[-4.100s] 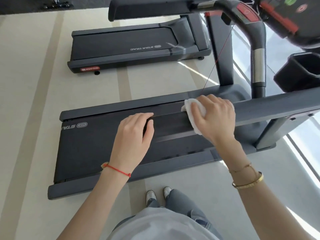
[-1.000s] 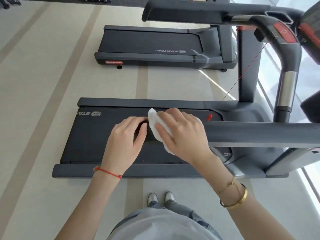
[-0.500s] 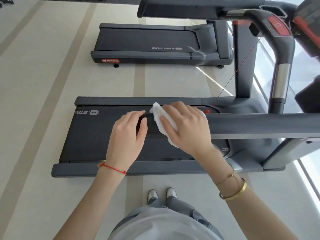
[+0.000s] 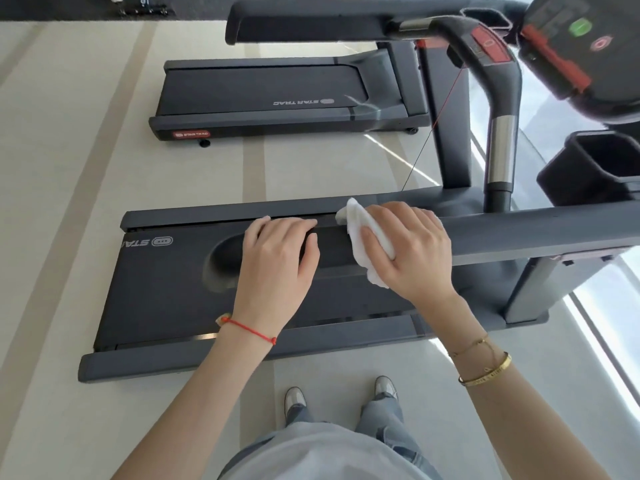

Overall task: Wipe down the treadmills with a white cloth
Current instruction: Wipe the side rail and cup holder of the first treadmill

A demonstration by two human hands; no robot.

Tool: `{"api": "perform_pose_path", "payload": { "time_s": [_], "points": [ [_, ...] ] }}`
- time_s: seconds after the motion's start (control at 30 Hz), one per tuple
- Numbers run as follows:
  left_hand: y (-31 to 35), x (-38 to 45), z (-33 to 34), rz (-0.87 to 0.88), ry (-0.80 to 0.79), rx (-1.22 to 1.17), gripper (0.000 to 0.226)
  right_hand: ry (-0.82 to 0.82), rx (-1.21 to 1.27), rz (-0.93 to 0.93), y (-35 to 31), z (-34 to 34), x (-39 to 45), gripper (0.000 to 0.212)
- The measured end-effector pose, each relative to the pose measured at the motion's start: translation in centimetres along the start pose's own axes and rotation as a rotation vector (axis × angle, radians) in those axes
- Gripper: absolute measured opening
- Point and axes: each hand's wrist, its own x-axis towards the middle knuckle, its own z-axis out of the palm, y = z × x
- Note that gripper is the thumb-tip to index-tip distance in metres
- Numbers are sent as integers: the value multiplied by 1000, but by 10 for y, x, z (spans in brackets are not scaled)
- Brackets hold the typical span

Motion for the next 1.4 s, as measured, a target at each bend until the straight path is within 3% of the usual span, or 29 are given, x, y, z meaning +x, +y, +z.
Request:
{"api": "perform_pose_path", "payload": {
  "time_s": [0.7, 0.9, 1.13, 1.27, 1.4],
  "points": [
    [204, 63, 132, -2, -95, -75, 21, -76, -38, 87, 256, -122, -36, 22],
    [246, 71, 156, -27, -104, -44, 23, -206, -134, 136, 269, -126, -22, 28],
    [267, 72, 170, -68, -63, 22, 22, -95, 4, -183, 309, -132, -54, 27],
    [275, 72, 176, -85, -43, 43, 21, -27, 14, -44, 354, -151, -60, 23],
    [279, 72, 178, -69, -41, 62, 22, -52, -57, 12, 342, -146, -50, 26]
  ]
}}
